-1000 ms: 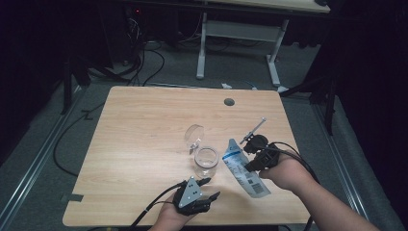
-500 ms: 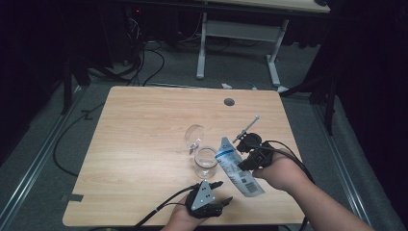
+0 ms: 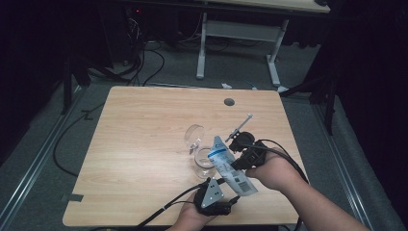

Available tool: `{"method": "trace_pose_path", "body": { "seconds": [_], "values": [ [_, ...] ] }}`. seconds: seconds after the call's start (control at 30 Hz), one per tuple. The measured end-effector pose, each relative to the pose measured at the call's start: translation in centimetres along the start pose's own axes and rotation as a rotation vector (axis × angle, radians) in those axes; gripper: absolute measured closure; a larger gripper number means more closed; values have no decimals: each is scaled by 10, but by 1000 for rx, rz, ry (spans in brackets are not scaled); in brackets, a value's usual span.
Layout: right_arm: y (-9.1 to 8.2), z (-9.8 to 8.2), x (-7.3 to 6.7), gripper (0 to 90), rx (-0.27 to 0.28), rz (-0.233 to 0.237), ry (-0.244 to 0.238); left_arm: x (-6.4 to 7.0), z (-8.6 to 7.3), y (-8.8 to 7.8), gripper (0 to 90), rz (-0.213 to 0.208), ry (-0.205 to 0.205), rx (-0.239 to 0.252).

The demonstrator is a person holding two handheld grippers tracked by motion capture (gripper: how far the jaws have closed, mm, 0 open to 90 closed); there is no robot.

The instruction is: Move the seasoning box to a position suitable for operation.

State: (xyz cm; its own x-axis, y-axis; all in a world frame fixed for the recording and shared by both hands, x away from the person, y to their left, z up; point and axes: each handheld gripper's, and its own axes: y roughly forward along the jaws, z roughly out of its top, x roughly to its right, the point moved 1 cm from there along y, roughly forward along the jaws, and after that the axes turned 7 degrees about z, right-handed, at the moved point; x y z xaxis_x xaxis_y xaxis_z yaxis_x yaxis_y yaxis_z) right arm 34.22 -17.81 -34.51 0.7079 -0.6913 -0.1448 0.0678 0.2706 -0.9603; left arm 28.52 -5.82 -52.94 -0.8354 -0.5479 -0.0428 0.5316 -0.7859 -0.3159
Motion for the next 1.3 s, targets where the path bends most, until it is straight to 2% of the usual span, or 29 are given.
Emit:
{"method": "trace_pose_path", "body": {
  "seconds": [0.07,0.1,0.13,0.2,0.43,0.53,0.7,0.8,1.03,1.3],
  "values": [
    [1,1,0,900,3,0,-14,1,1,2,298,7,3,-3],
    [1,1,-1,900,1,4,8,1,1,3,285,6,0,-4],
    [1,1,-1,900,1,4,-1,2,2,3,286,5,0,-1],
    [1,2,-1,900,-1,2,-4,4,3,2,316,7,4,14],
    [3,2,1,900,2,-4,-3,10,7,0,406,41,3,-20],
    [5,3,2,900,-2,-7,-5,12,9,-2,449,49,-10,-34],
    [6,4,4,900,5,-12,-10,14,11,-4,489,55,-24,-30],
    [8,5,5,899,7,-10,-6,13,12,-5,570,51,-41,-26],
    [10,8,8,899,25,-13,-15,14,14,-5,583,72,-69,-23],
    [13,15,7,899,24,-18,-33,14,19,-7,592,84,-45,-21]
  ]
}}
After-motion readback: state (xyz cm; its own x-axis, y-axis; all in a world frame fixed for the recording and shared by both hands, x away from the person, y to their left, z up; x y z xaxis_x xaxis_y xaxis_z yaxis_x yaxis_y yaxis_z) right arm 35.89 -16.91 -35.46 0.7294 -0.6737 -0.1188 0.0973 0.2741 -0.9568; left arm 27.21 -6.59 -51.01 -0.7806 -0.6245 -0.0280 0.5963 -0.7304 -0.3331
